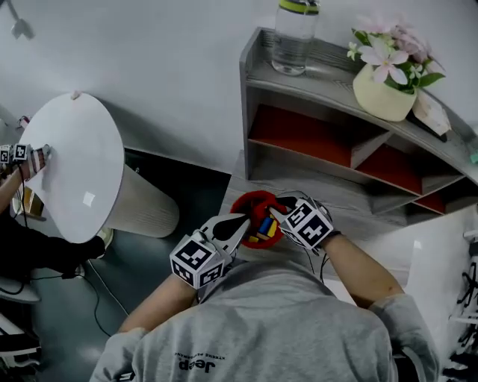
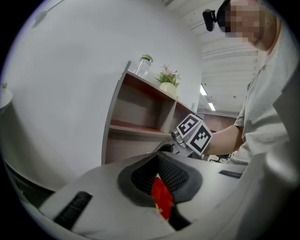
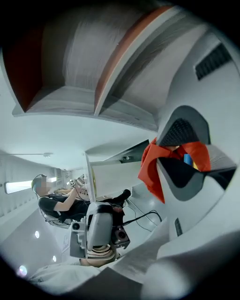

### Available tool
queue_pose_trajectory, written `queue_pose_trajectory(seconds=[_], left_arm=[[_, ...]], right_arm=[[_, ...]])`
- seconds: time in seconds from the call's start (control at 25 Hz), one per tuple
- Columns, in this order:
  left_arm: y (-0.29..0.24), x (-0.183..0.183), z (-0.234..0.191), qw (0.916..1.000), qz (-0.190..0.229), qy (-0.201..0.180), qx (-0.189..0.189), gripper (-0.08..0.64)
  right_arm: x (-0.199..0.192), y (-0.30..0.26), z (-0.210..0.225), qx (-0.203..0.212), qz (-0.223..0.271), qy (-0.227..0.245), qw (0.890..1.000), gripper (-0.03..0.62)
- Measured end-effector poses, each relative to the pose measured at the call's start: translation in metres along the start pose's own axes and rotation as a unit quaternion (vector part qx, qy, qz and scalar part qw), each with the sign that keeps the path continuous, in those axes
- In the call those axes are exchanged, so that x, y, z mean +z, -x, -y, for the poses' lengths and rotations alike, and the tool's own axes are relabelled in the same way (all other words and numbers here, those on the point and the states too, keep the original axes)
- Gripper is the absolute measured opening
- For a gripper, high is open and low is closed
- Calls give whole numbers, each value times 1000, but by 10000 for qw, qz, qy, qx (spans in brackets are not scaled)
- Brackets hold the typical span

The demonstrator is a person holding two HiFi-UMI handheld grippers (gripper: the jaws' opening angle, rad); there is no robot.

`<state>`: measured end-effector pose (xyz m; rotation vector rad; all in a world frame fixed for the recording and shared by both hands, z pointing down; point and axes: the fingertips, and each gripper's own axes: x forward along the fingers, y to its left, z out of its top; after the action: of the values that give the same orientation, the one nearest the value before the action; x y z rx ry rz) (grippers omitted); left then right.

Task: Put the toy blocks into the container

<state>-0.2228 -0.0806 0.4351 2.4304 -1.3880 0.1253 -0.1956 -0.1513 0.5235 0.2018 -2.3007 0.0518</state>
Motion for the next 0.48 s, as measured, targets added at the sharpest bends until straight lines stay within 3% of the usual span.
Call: queue_pose_trajectory(seconds=[0.24, 0.36, 0.44, 0.48], left_arm=[[14, -6, -12, 9997, -12, 99, -215, 11], [17, -8, -15, 9996, 9, 145, -260, 11], [19, -9, -16, 9995, 25, 163, -285, 11], [20, -8, -16, 9994, 36, 177, -295, 11]], right_arm=[[-6, -17, -17, -63, -344, -8, 9994, 101], [-6, -19, -19, -44, -347, -248, 9991, 122], [-2, -18, -21, 75, -258, -483, 9985, 338], [0, -16, -22, 105, -204, -555, 9982, 339]])
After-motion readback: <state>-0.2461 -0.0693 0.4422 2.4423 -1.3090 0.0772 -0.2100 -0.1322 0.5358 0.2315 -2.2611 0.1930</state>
